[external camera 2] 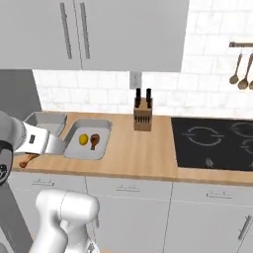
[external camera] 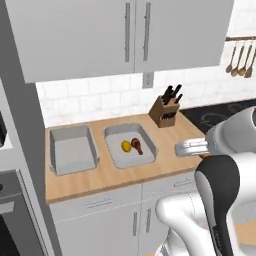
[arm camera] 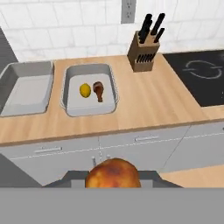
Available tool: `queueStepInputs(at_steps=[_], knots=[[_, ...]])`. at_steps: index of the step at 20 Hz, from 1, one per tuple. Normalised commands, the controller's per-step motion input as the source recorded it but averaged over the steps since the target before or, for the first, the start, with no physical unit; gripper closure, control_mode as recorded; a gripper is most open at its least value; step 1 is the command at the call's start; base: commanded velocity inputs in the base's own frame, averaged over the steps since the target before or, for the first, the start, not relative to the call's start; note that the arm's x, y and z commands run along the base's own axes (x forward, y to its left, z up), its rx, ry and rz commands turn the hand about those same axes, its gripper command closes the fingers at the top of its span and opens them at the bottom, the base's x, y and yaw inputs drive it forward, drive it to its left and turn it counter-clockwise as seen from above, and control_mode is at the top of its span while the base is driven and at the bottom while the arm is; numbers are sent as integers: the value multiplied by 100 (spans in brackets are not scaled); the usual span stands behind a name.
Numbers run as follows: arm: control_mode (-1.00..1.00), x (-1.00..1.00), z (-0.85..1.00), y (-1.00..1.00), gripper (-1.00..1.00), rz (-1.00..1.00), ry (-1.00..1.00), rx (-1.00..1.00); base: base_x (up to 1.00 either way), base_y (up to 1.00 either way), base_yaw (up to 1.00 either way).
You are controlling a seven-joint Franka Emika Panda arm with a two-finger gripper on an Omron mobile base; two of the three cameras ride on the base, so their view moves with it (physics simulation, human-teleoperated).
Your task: Place one lemon and one chicken drumstick in each tupperware on the nearby counter, to pack two identical lunches.
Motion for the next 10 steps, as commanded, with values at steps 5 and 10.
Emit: queueStepInputs(at_steps=[5, 10], knots=[[100, 0, 0, 0, 100, 0, 0, 0, 99, 1, 62], [-100, 21, -25, 12, 100, 6, 0, 0, 44, 12, 22]])
